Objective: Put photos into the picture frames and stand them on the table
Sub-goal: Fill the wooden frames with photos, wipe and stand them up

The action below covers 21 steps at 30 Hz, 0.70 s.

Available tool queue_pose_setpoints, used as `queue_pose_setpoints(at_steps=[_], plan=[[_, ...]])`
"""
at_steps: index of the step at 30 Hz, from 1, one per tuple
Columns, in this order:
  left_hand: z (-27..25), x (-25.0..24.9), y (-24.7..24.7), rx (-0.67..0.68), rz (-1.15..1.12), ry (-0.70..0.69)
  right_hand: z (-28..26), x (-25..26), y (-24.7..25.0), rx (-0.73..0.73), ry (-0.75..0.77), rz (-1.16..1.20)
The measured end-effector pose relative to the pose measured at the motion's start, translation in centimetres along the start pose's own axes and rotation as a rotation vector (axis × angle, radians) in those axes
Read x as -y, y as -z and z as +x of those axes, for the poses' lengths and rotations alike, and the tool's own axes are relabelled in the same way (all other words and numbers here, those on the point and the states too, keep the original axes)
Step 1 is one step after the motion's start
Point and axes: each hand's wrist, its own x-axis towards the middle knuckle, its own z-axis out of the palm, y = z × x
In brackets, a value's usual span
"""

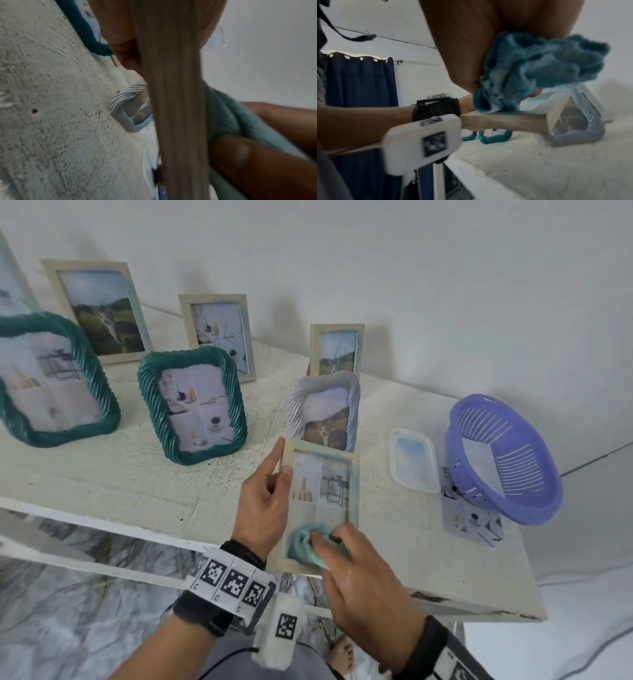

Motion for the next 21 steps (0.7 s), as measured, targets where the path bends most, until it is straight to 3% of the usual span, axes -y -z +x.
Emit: queue_pose_setpoints(at_steps=[6, 11, 17, 21], plan=[[-0.3, -0.4, -0.5, 0.018, 0.035, -0.010, 2.9, -2.8, 1.0, -0.173, -0.125, -0.078], [-0.1, -0.3, 0.1, 0.018, 0.057, -0.010, 0.9, -0.2, 0.4, 0.003, 0.115, 0.007], [0.0, 0.0, 0.0, -0.001, 0.046, 0.010, 2.9, -3.0, 1.6, -0.147, 0.001, -0.111], [0.2, -0.1, 0.5, 0.027, 0.004, 0.026, 1.2, -0.6, 1.0, -0.015, 0.151, -0.048]])
